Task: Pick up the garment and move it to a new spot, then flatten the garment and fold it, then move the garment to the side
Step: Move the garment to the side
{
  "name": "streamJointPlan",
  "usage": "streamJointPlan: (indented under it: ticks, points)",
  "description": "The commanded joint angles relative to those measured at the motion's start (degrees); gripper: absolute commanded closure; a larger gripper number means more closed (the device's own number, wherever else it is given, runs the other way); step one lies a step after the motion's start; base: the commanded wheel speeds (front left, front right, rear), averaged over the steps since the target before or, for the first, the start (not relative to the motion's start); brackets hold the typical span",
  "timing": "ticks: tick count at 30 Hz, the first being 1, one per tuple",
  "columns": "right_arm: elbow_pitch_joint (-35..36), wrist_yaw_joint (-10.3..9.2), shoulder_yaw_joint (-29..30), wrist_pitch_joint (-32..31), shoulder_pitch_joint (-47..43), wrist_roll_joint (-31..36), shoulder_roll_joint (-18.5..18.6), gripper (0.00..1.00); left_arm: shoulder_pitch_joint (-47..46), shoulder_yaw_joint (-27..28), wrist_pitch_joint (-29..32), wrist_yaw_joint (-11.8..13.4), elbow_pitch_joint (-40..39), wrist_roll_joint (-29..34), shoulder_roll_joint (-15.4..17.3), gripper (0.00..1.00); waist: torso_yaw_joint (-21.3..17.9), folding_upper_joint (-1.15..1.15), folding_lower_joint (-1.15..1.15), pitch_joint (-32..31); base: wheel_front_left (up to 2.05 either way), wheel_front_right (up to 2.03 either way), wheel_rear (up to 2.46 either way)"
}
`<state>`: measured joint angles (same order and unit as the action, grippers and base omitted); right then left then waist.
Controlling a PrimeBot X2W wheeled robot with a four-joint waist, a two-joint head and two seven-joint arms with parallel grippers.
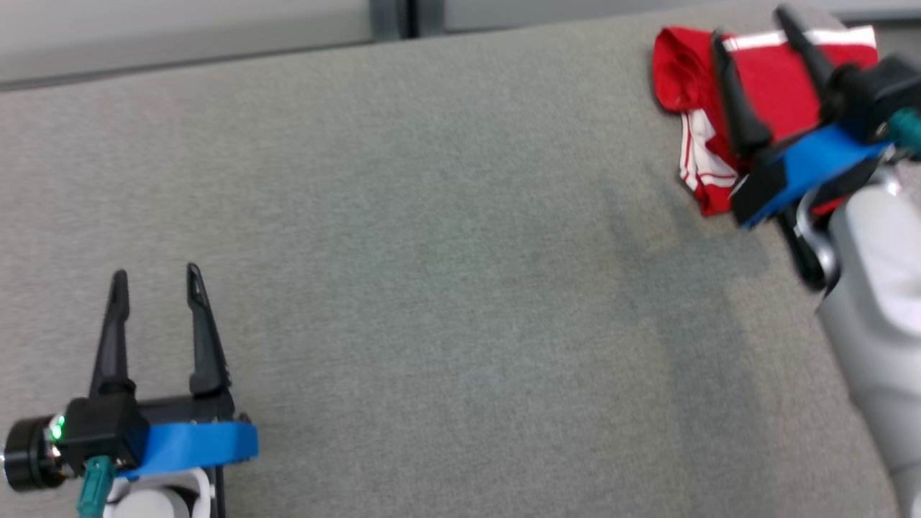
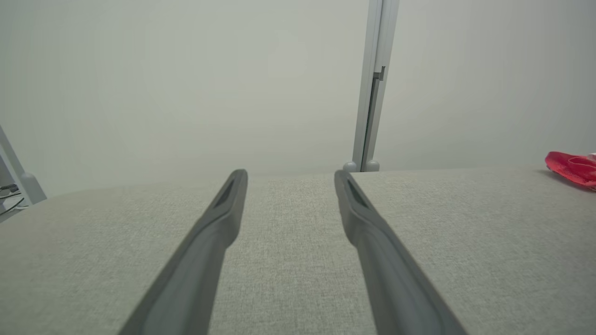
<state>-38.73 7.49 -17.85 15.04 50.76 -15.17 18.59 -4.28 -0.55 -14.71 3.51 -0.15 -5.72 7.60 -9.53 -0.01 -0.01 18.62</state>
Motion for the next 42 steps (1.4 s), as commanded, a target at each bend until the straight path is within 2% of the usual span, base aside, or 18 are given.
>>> streamJointPlan:
  ticks: [1, 11, 22, 33, 42]
  points:
    - [2.1, 0.01, 1.1, 0.2, -3.3, 0.7, -1.0, 0.00, 0.7, 0.3, -0.3, 0.1, 0.7, -0.2, 0.0, 0.00, 0.6, 0.01, 0.01, -1.2, 0.00, 0.00, 0.00]
    - [10.1, 0.01, 6.7, 0.2, -20.2, 2.2, -6.6, 0.00, 3.5, 0.4, -0.5, -0.3, 5.1, -1.8, -1.4, 0.00, 4.8, 0.01, 0.01, -6.7, 0.00, 0.00, 0.00]
    - [15.0, 0.01, 12.5, 0.2, -35.7, 5.7, -10.2, 0.00, 6.5, 0.5, -0.5, -1.2, 8.8, -2.4, -2.1, 0.00, 7.3, 0.01, 0.01, -12.8, 0.00, 0.00, 0.00]
    - [18.8, 0.01, 17.6, -2.5, -43.9, 8.7, -13.8, 0.00, 8.6, 0.6, -0.5, -1.9, 11.8, -2.4, -1.7, 0.00, 7.4, 0.01, 0.01, -18.0, 0.00, 0.00, 0.00]
    - [23.1, 0.01, 21.1, -5.5, -47.2, 9.0, -15.4, 0.00, 7.4, -0.4, 0.7, -1.8, 14.0, -2.2, -0.9, 0.00, 7.7, 0.01, 0.01, -19.2, 0.00, 0.00, 0.00]
